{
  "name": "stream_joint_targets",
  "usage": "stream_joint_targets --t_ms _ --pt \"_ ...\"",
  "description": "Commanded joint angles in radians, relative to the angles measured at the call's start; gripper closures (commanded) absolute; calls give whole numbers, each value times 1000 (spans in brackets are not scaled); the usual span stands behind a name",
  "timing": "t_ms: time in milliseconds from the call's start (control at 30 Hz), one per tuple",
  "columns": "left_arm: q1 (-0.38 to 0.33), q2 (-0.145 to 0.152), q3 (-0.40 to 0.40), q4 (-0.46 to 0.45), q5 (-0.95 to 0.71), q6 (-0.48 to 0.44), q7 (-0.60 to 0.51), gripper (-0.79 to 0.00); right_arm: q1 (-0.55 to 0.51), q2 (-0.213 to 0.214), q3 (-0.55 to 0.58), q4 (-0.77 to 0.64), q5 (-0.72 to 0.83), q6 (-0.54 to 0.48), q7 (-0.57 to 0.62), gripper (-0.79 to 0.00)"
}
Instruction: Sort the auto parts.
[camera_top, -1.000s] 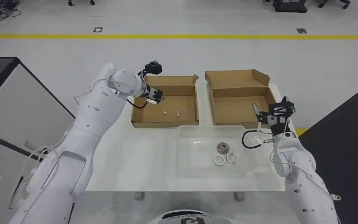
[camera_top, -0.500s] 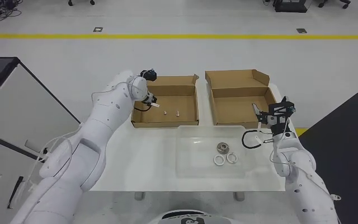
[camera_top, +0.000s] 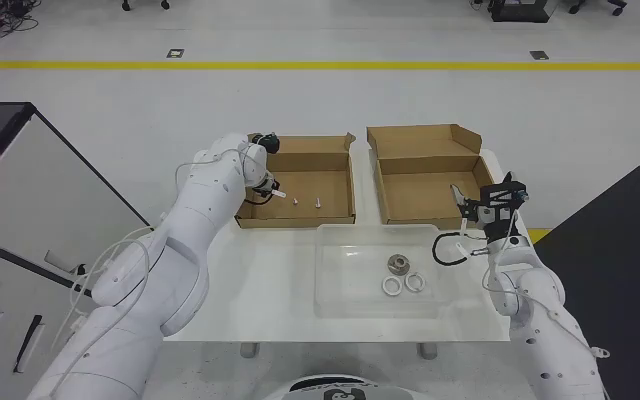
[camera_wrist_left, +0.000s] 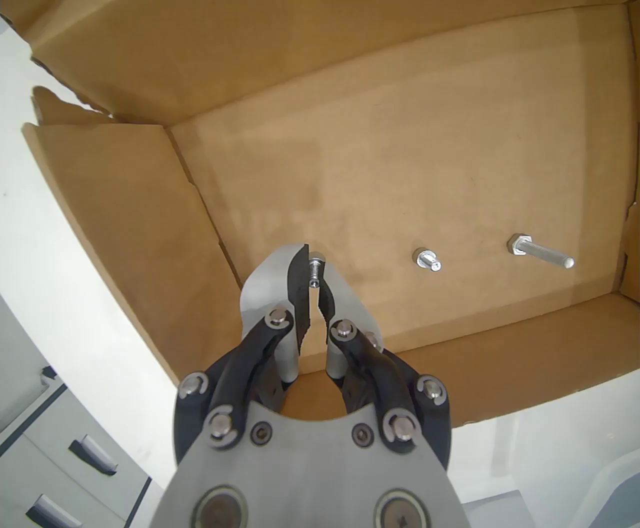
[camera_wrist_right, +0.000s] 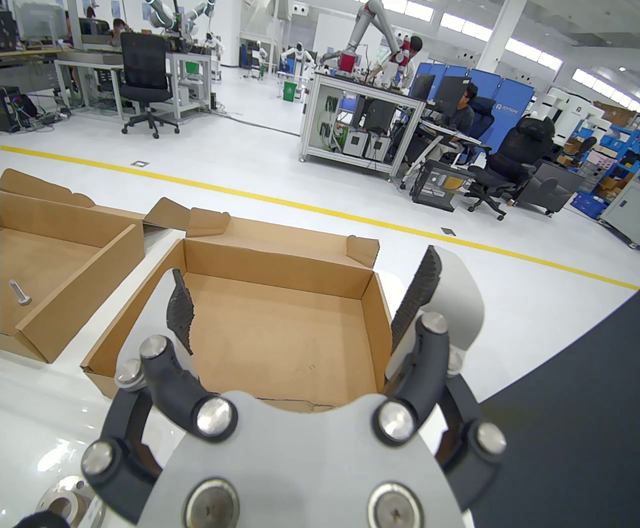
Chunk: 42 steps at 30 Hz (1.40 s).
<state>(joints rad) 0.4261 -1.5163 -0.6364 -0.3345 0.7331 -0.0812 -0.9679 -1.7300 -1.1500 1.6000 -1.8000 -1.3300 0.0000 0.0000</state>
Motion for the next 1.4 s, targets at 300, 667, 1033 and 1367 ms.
stream_joint_targets --t_ms 300,667,1033,1367 --pt "-11 -39 10 81 -1 -22 13 -77 0 0 0 0 0 0 0 -785" --pt "-35 -50 -20 127 -52 -63 13 -693 0 0 0 0 0 0 0 -785" --pt "-83 -21 -111 100 -204 -247 28 -785 0 0 0 0 0 0 0 -785" --pt "-41 60 -244 -25 -431 -641 -106 -785 0 0 0 0 0 0 0 -785"
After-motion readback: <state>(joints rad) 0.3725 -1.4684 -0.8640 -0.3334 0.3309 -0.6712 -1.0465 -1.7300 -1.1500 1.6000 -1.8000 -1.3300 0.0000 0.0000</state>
